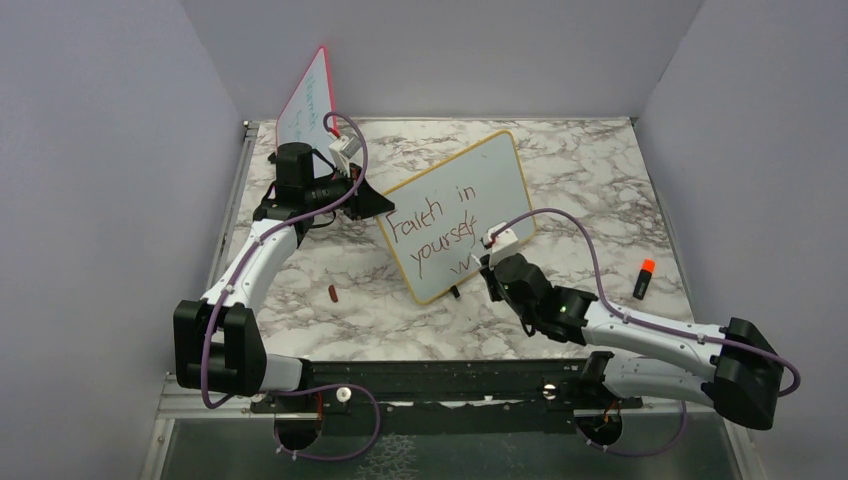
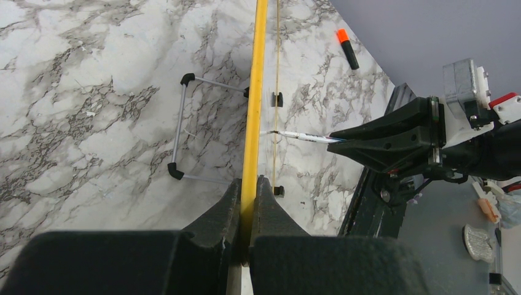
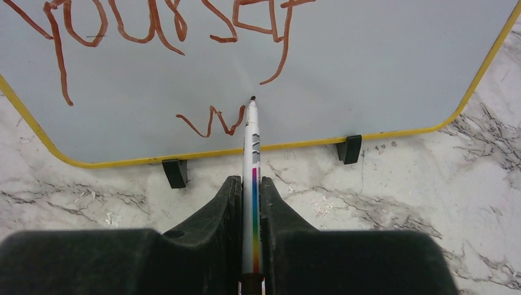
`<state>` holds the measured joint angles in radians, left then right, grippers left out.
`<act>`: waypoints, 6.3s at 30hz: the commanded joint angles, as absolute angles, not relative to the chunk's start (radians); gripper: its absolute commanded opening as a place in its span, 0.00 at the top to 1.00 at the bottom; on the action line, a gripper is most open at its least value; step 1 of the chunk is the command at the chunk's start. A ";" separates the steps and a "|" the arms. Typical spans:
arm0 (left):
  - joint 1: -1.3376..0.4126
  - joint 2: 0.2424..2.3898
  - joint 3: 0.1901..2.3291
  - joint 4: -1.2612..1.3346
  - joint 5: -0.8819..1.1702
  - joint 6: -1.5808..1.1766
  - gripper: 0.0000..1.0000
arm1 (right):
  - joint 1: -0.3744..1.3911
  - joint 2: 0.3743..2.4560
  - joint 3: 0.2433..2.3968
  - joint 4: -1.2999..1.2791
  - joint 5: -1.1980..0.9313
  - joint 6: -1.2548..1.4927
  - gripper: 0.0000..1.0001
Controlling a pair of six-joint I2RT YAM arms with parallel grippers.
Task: Write a sentence on the whiteboard
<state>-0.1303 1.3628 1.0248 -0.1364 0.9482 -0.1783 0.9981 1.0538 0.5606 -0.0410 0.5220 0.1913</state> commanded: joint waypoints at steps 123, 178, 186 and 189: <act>-0.114 1.381 0.999 -0.216 0.825 -0.121 1.00 | 0.925 1.087 0.575 -0.074 0.503 0.299 0.99; -0.112 1.382 1.000 -0.216 0.824 -0.123 1.00 | 0.859 1.063 0.577 -0.141 0.476 0.321 0.99; -0.111 1.383 1.000 -0.216 0.824 -0.123 1.00 | 0.851 1.022 0.580 -0.111 0.530 0.297 0.99; -0.111 1.382 0.999 -0.216 0.825 -0.123 1.00 | 0.836 1.009 0.577 -0.090 0.536 0.281 0.99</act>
<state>-0.1261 1.3628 1.0248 -0.1375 0.9417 -0.1833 0.8570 1.0389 0.5713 -0.1246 0.4976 0.3016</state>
